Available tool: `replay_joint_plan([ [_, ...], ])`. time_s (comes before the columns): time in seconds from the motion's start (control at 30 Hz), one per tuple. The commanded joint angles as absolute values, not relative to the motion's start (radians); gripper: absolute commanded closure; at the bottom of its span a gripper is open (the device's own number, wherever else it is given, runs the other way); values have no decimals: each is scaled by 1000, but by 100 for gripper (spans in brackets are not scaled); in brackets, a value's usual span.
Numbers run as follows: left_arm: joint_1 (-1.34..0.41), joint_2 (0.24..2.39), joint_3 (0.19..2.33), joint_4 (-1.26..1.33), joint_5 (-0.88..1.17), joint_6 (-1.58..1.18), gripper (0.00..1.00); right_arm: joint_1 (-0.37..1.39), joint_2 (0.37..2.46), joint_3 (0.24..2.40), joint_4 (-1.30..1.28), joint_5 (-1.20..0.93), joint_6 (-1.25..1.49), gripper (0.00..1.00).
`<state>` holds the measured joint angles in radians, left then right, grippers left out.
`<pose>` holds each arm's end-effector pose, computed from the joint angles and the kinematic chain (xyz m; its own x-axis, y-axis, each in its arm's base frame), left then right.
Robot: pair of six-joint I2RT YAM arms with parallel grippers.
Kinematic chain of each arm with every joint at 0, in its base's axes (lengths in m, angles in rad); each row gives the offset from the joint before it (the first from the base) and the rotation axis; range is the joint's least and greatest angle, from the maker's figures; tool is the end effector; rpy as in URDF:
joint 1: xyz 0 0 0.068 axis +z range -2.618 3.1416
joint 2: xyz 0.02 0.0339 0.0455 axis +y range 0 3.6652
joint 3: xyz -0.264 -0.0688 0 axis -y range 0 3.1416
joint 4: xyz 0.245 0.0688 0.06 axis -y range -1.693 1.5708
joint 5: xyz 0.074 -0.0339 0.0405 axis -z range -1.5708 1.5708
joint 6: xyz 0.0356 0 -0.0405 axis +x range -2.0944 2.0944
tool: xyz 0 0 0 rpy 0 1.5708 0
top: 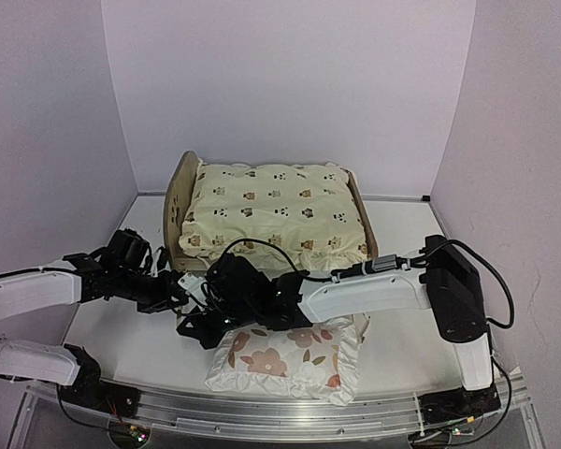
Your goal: Set up the pet bed
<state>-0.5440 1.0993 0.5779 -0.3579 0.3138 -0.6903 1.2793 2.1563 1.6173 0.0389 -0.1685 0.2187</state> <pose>0.1750 -0.1187 0.1956 -0.9289 -0.1460 -0.3403 0.0898 0.8028 -0.5894 0.1387 0.4832 0.2070 -0.3486 -0.4175 -0.8392 -0.9331 0.2386 0.2689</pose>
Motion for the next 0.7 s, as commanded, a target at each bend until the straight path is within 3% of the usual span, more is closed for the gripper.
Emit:
replay_joint_plan([
  [0.0, -555, 1094, 576, -312, 317, -693, 100, 1299, 2092, 1609, 59, -160, 197, 100],
  [0.07, -556, 1076, 575, -316, 303, -692, 100, 1298, 2084, 1598, 58, -131, 195, 96],
  [0.1, -556, 1066, 577, -325, 290, -691, 100, 1298, 2075, 1586, 58, -107, 193, 81],
  [0.17, -556, 1046, 582, -350, 258, -688, 100, 1298, 2046, 1549, 58, -49, 172, 43],
  [0.2, -555, 1033, 586, -367, 235, -686, 100, 1298, 2026, 1518, 57, -5, 160, 31],
  [0.23, -555, 1020, 589, -381, 215, -684, 100, 1299, 2005, 1488, 57, 42, 144, 26],
  [0.43, -555, 970, 587, -433, 169, -682, 100, 1282, 1944, 1367, 56, 302, 34, 24],
  [0.67, -555, 956, 577, -436, 174, -690, 100, 1218, 2077, 1468, 55, 363, -30, 23],
])
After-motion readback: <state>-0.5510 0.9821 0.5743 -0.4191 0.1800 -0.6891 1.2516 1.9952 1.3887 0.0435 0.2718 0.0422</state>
